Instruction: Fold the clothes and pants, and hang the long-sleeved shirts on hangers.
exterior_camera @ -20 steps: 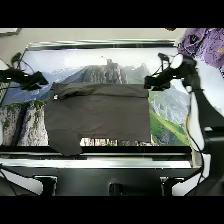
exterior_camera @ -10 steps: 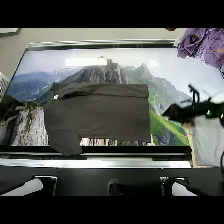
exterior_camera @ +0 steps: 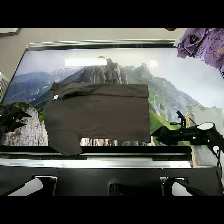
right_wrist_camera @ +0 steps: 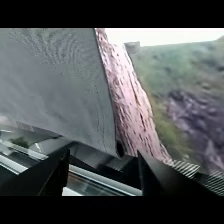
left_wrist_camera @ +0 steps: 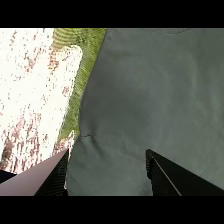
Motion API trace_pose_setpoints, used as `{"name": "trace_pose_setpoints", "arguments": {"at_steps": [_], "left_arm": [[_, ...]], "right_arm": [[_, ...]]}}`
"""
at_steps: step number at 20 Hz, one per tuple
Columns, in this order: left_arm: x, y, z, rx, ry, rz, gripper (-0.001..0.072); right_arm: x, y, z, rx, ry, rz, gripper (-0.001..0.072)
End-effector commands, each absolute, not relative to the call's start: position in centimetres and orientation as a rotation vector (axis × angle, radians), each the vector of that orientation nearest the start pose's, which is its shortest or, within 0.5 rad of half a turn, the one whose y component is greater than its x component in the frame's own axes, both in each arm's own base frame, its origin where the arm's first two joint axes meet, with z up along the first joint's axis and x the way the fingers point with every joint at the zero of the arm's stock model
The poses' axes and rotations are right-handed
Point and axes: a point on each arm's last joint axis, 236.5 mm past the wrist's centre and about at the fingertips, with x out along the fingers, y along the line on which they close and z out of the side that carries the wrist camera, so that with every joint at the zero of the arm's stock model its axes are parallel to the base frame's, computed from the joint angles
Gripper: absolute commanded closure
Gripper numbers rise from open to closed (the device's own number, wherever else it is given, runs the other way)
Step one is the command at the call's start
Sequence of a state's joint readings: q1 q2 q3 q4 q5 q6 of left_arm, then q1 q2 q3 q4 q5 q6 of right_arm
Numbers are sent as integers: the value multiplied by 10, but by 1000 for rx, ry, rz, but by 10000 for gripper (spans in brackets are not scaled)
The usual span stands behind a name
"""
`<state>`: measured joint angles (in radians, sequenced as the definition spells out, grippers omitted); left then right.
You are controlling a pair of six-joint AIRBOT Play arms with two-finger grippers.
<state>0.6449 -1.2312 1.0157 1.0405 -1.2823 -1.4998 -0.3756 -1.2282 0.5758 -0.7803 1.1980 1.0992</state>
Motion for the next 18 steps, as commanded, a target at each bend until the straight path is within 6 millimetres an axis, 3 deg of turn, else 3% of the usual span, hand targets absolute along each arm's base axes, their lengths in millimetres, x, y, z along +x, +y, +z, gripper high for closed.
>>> {"name": "trace_pose_setpoints", "arguments": {"at_steps": [1,6,7,8,9,10,11,13,18], "left_arm": [[323,100,1,-879,1225,172,155],[320,97,1,-884,1245,165,153],[316,98,-1,-887,1259,175,153],[313,99,-5,-875,1269,183,144],[311,99,-10,-859,1273,174,53],[309,98,-16,-852,1272,164,33],[306,97,-25,-849,1269,156,33],[303,91,-44,-847,1256,132,33],[295,73,-80,-882,1226,109,34]], "right_arm": [[260,77,-89,861,1397,346,211],[248,109,-106,800,1490,398,212],[250,112,-108,789,1490,386,253],[254,113,-109,800,1481,367,369],[258,114,-107,820,1463,361,472],[262,113,-107,826,1448,353,607],[264,112,-106,824,1439,348,646],[266,112,-103,829,1430,349,679],[271,112,-91,826,1391,345,679]]}}
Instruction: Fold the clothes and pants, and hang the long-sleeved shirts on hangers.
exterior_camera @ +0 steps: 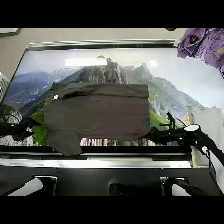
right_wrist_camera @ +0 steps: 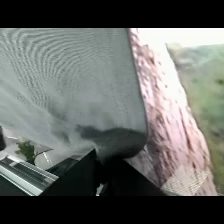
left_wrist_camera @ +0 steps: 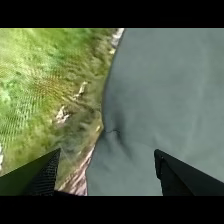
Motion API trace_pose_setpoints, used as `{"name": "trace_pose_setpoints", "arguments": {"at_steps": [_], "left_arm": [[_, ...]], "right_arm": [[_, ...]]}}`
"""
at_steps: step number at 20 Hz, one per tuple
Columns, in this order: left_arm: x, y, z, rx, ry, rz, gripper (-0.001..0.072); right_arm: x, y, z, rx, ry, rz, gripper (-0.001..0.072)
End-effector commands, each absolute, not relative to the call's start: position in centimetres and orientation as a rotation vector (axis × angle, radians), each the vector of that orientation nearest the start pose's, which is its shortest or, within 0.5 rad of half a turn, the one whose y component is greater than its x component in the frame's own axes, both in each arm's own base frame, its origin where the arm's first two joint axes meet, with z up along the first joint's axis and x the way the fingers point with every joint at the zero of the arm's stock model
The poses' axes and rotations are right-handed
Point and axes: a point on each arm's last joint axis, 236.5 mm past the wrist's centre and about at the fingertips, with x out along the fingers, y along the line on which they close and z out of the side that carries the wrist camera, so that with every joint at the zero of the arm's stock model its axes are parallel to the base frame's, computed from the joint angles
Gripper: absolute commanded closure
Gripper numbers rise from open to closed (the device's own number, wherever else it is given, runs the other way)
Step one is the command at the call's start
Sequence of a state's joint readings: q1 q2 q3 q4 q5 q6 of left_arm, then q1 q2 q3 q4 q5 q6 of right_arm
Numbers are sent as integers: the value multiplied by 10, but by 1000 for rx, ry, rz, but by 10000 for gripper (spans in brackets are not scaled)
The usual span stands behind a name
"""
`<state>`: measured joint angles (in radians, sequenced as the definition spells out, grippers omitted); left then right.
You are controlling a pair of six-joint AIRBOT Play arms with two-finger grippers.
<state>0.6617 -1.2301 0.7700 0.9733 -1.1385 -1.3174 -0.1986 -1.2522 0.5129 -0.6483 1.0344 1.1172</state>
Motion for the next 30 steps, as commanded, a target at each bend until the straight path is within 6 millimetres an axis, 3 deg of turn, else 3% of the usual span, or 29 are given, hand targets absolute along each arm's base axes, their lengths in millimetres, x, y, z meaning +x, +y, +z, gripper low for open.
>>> {"name": "trace_pose_setpoints", "arguments": {"at_steps": [1,9,10,11,13,15,18,21,23,25,27,30], "left_arm": [[295,71,-82,-881,1219,101,33],[315,49,-104,-949,1219,25,51],[316,44,-107,-964,1229,17,138],[317,37,-111,-973,1244,4,285],[317,27,-113,-977,1263,-21,695],[326,20,-101,-997,1242,-55,692],[351,12,-59,-999,1195,-139,695],[394,13,17,-904,1057,-191,696],[424,19,93,-809,905,-209,696],[444,29,188,-678,728,-205,696],[441,34,286,-540,549,-205,696],[392,34,424,-341,274,-137,695]], "right_arm": [[272,112,-89,825,1383,346,679],[269,116,-83,841,1391,362,679],[267,117,-82,844,1396,368,679],[266,118,-82,845,1401,373,679],[267,118,-80,842,1396,376,679],[279,115,-69,814,1354,390,679],[331,107,-20,735,1202,422,680],[387,108,51,508,1044,432,680],[420,101,111,385,915,381,680],[443,89,193,313,748,339,680],[445,76,277,231,591,314,680],[410,64,391,119,382,284,680]]}}
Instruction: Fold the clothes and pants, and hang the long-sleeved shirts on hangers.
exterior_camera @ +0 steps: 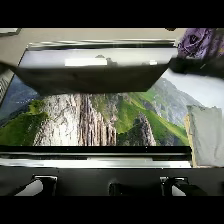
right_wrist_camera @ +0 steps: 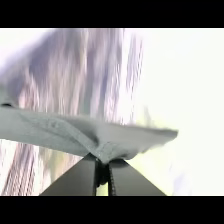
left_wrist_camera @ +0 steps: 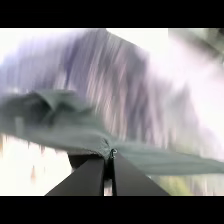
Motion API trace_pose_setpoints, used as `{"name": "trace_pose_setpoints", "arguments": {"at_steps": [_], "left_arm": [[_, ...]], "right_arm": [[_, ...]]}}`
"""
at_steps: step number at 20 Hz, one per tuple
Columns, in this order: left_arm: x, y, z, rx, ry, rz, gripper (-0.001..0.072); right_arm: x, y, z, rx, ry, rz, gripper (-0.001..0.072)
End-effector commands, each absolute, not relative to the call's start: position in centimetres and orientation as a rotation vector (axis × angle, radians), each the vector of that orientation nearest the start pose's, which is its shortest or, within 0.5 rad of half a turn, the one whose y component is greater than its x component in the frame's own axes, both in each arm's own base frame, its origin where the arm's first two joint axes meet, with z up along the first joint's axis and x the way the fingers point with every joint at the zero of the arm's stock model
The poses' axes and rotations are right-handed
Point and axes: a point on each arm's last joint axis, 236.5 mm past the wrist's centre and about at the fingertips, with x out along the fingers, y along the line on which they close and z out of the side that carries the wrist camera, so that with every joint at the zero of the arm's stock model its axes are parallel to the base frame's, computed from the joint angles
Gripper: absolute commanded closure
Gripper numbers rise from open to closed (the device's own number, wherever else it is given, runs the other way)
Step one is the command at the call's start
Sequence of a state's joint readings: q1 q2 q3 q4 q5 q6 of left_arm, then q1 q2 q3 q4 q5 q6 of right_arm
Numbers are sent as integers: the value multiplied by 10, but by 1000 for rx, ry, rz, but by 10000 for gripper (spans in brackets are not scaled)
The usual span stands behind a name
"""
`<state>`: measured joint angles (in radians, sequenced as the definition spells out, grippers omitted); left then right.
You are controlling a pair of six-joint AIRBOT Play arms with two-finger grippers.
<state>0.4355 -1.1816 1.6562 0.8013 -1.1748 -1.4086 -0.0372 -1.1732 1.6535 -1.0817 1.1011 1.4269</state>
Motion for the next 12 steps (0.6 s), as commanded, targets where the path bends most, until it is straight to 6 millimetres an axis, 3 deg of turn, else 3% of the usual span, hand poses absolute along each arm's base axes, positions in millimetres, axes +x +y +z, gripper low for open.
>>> {"name": "trace_pose_setpoints", "arguments": {"at_steps": [1,2,4,7,9,10,12], "left_arm": [[368,34,456,-293,199,-95,696],[341,33,485,-254,129,-51,696],[290,31,515,-220,34,31,695],[228,26,528,-190,-27,120,695],[199,27,529,-187,-60,176,695],[192,28,528,-182,-65,192,695],[198,29,518,-194,-32,187,695]], "right_arm": [[389,61,425,91,313,273,680],[366,59,454,76,245,264,680],[313,59,499,66,115,260,680],[242,54,533,83,-3,233,680],[220,47,544,105,-47,202,680],[218,46,544,117,-47,195,680],[233,42,532,173,7,178,680]]}}
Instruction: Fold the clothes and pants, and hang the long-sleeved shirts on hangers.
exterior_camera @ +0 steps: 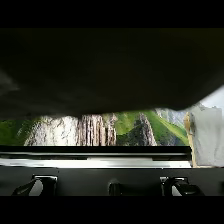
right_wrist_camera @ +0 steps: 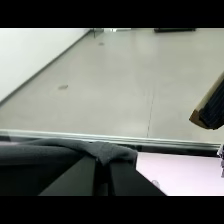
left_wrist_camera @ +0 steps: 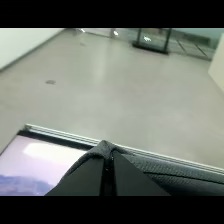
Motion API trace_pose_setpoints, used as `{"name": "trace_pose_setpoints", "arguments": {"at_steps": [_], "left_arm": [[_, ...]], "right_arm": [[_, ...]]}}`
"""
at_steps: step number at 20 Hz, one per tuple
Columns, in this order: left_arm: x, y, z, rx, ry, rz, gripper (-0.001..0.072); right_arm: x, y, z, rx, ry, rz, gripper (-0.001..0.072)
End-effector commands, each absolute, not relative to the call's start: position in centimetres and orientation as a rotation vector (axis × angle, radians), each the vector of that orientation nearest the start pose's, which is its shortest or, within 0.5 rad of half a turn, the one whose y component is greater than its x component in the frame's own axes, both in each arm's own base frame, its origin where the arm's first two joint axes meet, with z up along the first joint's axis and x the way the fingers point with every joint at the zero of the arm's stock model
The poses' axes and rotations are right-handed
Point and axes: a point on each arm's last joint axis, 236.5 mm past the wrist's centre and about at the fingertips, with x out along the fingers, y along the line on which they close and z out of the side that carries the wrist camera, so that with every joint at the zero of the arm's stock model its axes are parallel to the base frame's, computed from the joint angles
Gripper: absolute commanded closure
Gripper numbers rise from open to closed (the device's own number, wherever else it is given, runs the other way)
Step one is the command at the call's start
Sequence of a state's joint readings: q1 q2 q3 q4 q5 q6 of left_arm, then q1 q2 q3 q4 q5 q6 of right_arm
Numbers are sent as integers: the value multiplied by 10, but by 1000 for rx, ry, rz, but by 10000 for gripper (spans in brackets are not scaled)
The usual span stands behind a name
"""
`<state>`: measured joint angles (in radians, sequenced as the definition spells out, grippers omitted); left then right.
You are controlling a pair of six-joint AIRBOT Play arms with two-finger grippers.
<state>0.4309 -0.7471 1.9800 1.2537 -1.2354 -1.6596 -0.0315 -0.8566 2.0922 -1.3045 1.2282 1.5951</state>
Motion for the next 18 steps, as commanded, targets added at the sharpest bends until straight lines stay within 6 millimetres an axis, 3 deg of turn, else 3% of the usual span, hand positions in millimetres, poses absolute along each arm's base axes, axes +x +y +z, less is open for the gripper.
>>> {"name": "trace_pose_setpoints", "arguments": {"at_steps": [1,4,6,10,12,14,16,18], "left_arm": [[213,30,504,-214,18,169,695],[276,35,435,-272,253,93,695],[325,48,368,-319,440,73,695],[426,56,205,-403,782,29,695],[473,55,131,-426,883,20,695],[514,50,71,-422,937,8,695],[548,44,33,-413,962,-6,695],[577,37,19,-392,955,-30,694]], "right_arm": [[250,40,520,201,62,166,680],[324,38,443,261,327,136,680],[376,37,369,239,548,121,680],[468,34,218,239,899,99,679],[504,33,153,257,998,85,679],[532,35,99,284,1053,78,679],[555,34,61,303,1061,68,680],[572,32,44,310,1034,58,680]]}}
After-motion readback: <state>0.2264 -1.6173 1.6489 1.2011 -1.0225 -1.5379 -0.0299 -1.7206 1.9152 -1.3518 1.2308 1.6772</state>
